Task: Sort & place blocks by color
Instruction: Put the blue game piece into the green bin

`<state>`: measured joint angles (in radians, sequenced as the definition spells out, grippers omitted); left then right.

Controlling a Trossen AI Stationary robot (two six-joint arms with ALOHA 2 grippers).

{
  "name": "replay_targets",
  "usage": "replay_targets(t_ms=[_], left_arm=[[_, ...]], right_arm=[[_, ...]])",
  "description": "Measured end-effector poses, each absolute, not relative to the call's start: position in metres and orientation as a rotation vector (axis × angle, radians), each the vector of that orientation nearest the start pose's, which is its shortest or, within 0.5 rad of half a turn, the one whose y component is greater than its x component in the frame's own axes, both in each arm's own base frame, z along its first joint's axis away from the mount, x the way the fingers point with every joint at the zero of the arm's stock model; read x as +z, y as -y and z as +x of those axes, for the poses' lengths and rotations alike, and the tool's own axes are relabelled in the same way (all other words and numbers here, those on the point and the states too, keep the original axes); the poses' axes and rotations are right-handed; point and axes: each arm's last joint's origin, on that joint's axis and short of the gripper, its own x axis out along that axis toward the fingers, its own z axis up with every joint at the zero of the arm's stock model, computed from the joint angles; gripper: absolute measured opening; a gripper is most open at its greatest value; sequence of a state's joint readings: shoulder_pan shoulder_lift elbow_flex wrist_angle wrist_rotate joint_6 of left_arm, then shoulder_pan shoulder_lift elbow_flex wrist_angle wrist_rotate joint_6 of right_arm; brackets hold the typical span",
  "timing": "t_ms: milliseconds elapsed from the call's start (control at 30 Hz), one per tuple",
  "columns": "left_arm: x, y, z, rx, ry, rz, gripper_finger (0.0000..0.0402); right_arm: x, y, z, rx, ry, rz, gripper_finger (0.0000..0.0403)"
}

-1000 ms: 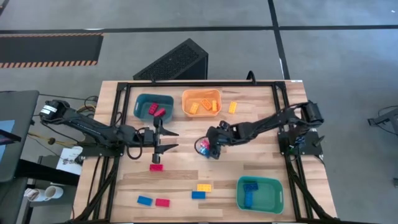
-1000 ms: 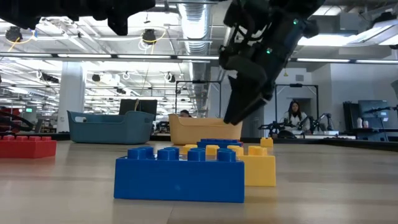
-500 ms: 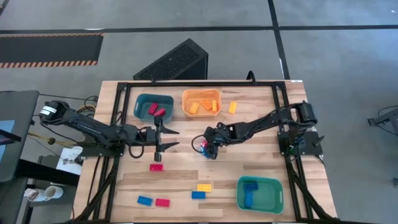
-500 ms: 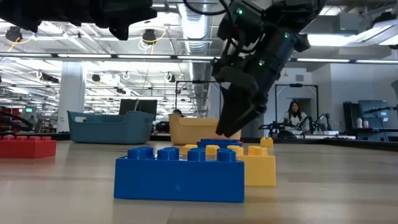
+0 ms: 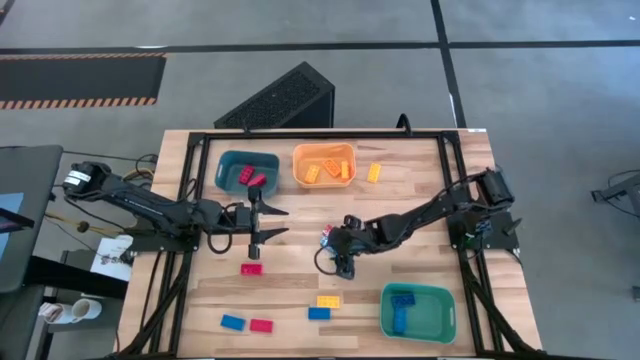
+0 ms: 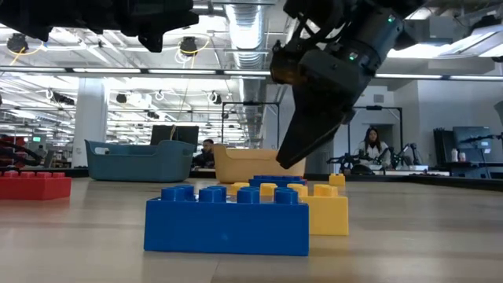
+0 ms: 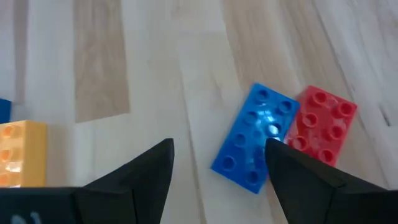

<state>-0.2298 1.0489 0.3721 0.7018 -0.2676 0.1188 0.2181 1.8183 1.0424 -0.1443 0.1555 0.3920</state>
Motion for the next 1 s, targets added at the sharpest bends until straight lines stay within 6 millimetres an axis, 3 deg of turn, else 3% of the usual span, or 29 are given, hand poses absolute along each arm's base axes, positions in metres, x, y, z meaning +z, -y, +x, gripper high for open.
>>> replay_targets(t_ms=[800, 1000], left_arm=[[0.231, 0.041, 0.209, 0.040, 0.047, 0.095, 0.0173], [0.231, 0.041, 0.209, 0.041, 0.054, 0.091, 0.0173]], right_arm=[[0.153, -0.082, 0.351, -0.099, -0.909, 0.261, 0.0276], [0.135, -0.084, 0.357, -0.104, -0.927, 0.266, 0.0276]])
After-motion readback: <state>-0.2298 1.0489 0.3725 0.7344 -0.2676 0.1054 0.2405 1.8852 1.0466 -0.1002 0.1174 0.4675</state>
